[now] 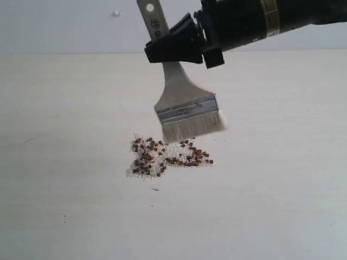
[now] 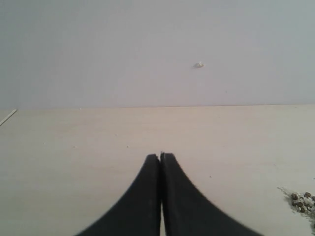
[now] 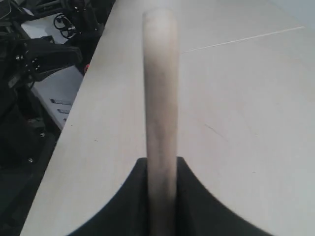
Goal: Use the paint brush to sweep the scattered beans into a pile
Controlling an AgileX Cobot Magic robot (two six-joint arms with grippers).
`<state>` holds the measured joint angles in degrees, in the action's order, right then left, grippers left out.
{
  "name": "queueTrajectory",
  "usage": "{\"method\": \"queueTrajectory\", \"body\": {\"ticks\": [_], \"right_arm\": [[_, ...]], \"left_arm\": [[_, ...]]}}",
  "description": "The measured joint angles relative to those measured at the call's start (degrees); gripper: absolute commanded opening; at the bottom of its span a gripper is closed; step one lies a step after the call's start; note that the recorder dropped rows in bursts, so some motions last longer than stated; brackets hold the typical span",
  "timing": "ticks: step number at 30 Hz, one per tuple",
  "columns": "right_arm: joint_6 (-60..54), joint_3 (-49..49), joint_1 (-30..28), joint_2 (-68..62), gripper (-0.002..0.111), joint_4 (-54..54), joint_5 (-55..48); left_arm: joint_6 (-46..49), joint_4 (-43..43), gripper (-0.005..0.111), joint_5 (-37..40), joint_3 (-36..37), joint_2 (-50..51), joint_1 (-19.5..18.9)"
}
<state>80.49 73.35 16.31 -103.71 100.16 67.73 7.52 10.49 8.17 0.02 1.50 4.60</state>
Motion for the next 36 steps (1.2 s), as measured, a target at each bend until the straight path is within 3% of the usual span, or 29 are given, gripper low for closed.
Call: {"method": "queueTrajectory", "body": {"ticks": [4, 7, 11, 17, 26, 36], "right_arm": [[2.7, -3.0, 1.1, 4.3, 0.000, 0.0, -16.5], [3.0, -6.5, 3.3, 6.4, 0.000, -1.9, -36.5], [-0.6, -10.3, 9.5, 7.0, 0.000, -6.5, -62.6], [0.9, -12.6, 19.6, 4.5, 0.000, -5.6, -89.4], [18.4, -13.2, 29.3, -4.1, 0.000, -1.0, -112.5], [28.3, -13.5, 32.5, -12.3, 0.000, -0.9, -117.9]], "left_arm": [[0.0, 0.0, 0.000, 0.0, 0.0, 0.0, 0.0], [0.0, 0.0, 0.000, 0.0, 0.0, 0.0, 0.0], [0.0, 0.0, 0.000, 0.0, 0.0, 0.0, 0.0], [0.0, 0.0, 0.000, 0.0, 0.0, 0.0, 0.0], [0.0, 0.0, 0.000, 0.0, 0.0, 0.0, 0.0], [0.0, 0.0, 0.000, 0.0, 0.0, 0.0, 0.0]]}}
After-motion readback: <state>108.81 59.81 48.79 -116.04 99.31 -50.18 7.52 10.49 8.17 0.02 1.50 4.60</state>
